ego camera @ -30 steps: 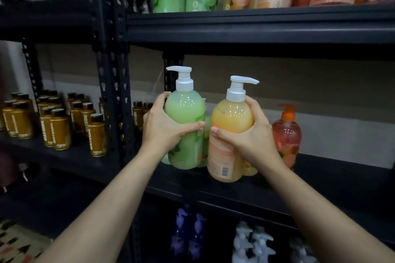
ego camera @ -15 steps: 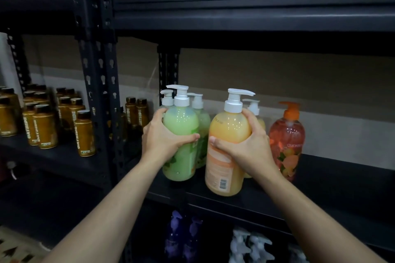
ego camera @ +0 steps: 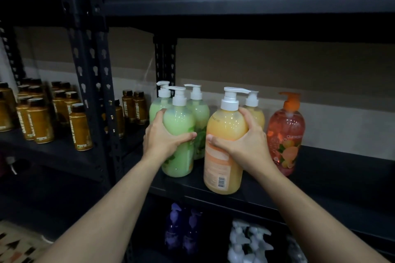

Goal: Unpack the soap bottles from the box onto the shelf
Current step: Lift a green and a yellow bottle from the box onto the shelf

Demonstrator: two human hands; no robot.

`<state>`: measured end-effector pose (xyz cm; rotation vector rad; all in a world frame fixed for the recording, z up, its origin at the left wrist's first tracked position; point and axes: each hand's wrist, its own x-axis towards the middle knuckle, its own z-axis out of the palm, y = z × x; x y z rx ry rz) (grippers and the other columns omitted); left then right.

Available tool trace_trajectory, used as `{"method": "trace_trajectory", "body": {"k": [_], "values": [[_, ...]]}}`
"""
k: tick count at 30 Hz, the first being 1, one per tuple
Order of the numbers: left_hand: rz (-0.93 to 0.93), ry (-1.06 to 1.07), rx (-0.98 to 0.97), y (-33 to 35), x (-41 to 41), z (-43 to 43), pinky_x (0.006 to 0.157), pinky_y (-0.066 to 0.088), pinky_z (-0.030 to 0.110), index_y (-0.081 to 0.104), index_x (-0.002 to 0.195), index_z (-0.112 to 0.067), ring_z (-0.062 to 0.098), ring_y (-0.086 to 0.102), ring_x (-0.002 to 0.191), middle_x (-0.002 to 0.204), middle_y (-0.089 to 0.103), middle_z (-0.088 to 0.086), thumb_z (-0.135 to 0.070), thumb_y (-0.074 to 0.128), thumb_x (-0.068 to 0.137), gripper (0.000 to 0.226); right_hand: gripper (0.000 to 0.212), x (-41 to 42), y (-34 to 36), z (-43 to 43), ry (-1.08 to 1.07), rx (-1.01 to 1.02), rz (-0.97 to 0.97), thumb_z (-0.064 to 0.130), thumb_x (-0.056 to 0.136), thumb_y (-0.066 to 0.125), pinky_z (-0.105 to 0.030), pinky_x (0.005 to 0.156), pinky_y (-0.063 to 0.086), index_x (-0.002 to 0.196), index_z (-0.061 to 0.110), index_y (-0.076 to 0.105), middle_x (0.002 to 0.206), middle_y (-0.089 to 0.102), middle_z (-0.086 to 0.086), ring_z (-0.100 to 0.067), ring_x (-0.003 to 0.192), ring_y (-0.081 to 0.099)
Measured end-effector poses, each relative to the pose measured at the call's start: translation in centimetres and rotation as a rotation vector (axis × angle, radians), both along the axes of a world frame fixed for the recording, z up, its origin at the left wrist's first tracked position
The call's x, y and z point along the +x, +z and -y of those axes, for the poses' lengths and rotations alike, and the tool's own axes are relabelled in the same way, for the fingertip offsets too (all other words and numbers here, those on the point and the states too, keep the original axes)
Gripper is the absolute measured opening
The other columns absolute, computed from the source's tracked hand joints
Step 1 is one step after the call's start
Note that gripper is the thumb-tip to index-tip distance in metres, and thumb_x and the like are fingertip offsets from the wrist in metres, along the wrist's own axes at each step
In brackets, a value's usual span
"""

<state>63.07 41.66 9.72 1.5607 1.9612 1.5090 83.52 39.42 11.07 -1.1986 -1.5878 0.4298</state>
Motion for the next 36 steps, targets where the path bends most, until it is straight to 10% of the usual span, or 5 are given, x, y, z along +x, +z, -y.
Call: {"method": "trace_trajectory", "body": {"k": [12, 18, 36], "values": [[-0.05, -0.001, -0.01, -1.0, 0.1, -0.5, 0.099, 0.043, 0.045, 0.026, 0.148, -0.033, 0.026, 0.04, 0.131, 0.141, 0.036, 0.002, -0.055, 0.085, 0.059, 0.109, 0.107, -1.2, 1.4, -1.1, -0.029, -0.006, 0.039, 0.066, 0.047, 0.082, -0.047, 0.102, 0.048, 0.14, 0.042, 0.035, 0.136, 0.052, 0.004, -0.02, 0.127, 0.049], [-0.067, 0.011, -0.033, -1.1, -0.2, -0.9, 0.096, 0.045, 0.046, 0.025, 0.148, -0.034, 0.026, 0.042, 0.128, 0.137, 0.038, 0.0, -0.06, 0.084, 0.057, 0.111, 0.094, -2.2, 3.2, -2.7, -0.016, 0.064, 0.133, 0.045, 0.065, 0.087, -0.023, 0.084, 0.041, 0.142, 0.028, 0.036, 0.113, 0.055, 0.009, -0.008, 0.102, 0.048], [-0.076, 0.024, -0.027, -1.7, -0.4, -1.4, 0.093, 0.047, 0.045, 0.026, 0.146, -0.037, 0.028, 0.046, 0.124, 0.136, 0.038, 0.0, -0.065, 0.082, 0.053, 0.113, 0.091, -3.4, 0.5, -5.3, -0.082, 0.015, 0.237, 0.051, 0.063, 0.083, -0.037, 0.101, 0.042, 0.136, 0.032, 0.031, 0.135, 0.047, -0.004, -0.025, 0.126, 0.045]]}}
